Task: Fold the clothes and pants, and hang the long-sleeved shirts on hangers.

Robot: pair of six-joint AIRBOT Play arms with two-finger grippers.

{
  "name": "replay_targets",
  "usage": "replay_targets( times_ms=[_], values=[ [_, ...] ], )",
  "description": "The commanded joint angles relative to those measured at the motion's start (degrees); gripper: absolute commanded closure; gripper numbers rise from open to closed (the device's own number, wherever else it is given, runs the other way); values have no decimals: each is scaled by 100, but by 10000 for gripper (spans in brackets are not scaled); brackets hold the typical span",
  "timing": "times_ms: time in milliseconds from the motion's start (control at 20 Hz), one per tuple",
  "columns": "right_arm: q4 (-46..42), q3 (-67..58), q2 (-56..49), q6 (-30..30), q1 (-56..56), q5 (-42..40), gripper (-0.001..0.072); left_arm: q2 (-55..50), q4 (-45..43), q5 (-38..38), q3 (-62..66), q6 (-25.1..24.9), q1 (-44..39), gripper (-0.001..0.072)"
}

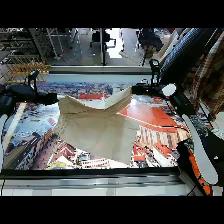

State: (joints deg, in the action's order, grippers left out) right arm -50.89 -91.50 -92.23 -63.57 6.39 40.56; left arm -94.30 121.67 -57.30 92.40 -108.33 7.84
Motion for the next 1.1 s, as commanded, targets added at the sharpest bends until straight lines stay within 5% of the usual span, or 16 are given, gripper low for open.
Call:
replay_targets(
  times_ms=[0,250,400,700,850,900,950,1000,1050],
  values=[
    [-44,-4,90,-155,-63,946,697,-219,92,-177,184,-33,142,694],
    [-599,2,892,-929,-240,4413,698,-203,-72,-2774,284,-1097,813,694],
    [-673,260,1207,-1220,-109,5923,698,-208,-479,-3639,278,-1707,1097,694],
    [-671,2347,1377,-1360,1080,6188,697,-415,-861,-3746,-111,-1921,1128,694],
    [-1069,3399,1375,-1353,1631,5329,683,-605,-979,-3814,-328,-1919,1126,684],
    [-1281,3609,1377,-1355,1685,4937,578,-632,-981,-3877,-374,-1919,1119,559],
    [-1534,3733,1377,-1410,1639,4645,362,-634,-981,-3901,-376,-1886,1121,287],
    [-1727,3766,1379,-1576,1504,4454,240,-619,-981,-3893,-361,-1727,1121,148],
    [-1799,3764,1388,-1703,1237,4242,242,-599,-981,-3895,-319,-1585,1134,129]
  ],
)
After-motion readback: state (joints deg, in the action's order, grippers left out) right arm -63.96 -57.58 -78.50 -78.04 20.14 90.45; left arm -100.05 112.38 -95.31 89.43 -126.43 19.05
